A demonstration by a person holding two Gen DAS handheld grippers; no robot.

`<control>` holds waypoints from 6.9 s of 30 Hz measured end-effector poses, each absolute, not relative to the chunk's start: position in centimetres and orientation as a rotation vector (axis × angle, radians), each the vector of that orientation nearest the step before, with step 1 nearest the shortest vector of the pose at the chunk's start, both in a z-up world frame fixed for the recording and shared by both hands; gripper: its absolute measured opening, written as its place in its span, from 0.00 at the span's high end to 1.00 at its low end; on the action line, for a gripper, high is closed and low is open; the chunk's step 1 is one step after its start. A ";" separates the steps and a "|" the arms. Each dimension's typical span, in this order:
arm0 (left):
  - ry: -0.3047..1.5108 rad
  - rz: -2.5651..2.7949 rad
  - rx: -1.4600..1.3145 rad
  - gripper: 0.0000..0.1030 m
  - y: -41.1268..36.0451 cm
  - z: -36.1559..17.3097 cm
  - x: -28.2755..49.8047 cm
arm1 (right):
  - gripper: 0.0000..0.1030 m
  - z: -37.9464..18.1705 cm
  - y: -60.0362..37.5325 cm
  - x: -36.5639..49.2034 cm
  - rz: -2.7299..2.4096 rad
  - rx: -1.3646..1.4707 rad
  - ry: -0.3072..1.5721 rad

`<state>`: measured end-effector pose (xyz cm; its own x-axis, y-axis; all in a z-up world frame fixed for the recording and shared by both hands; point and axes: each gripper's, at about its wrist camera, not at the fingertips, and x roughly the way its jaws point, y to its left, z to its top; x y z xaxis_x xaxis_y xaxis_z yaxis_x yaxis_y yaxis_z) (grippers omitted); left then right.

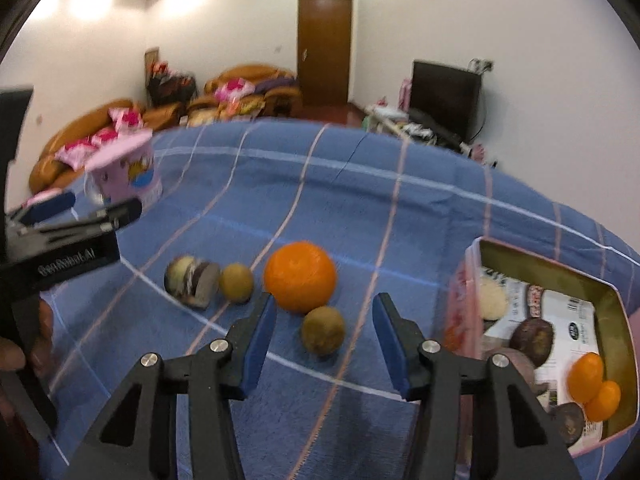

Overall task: Organize fruits
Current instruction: 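Grasp a brown kiwi with the right tool while the left tool grasps another cake roll, then carry the cake roll with the left tool while the right carries the kiwi over the tin, then open the left tool to drop the cake roll while the right drops the kiwi into the tin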

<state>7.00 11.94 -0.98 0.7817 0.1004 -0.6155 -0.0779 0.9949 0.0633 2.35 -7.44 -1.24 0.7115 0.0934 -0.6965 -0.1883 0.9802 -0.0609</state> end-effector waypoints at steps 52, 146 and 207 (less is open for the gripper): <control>0.516 -0.071 0.180 0.68 4.5 1.0 1.3 | 0.73 1.6 -9.8 -3.7 0.122 0.003 0.518; 0.613 -0.357 0.041 0.68 -17.1 0.5 2.9 | 0.72 2.8 -28.3 -4.1 -0.237 -0.035 0.491; 0.744 -0.402 0.021 0.69 -16.8 -1.0 5.0 | 0.72 0.2 -31.3 -1.1 0.070 0.246 0.656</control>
